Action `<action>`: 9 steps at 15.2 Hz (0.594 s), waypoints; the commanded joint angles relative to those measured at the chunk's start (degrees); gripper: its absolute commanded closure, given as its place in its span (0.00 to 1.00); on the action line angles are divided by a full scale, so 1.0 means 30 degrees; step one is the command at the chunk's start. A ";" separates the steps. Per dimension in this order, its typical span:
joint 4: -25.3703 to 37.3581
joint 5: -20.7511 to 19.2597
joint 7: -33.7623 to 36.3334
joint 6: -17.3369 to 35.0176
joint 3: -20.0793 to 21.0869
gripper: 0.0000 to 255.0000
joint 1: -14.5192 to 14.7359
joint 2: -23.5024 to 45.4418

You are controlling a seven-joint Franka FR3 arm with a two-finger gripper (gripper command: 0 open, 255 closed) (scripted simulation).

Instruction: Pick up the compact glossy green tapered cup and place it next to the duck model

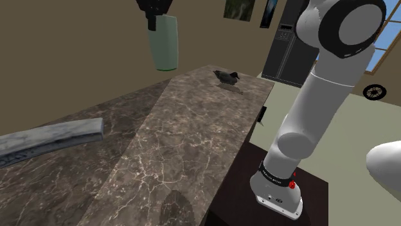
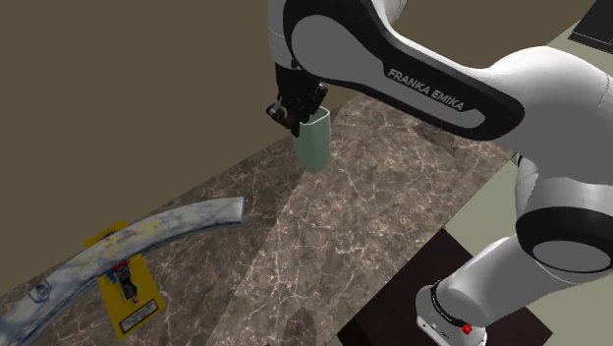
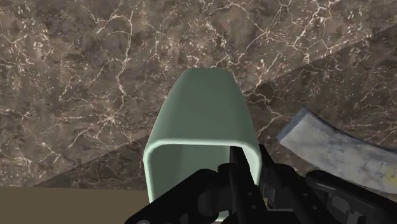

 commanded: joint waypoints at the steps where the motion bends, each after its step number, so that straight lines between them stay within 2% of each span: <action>1: -0.0743 0.0394 -0.1242 0.0155 -0.0706 1.00 -0.0613 -0.0710; 9: -0.2390 0.0944 -0.5584 0.0491 -0.3362 1.00 -0.2417 -0.2148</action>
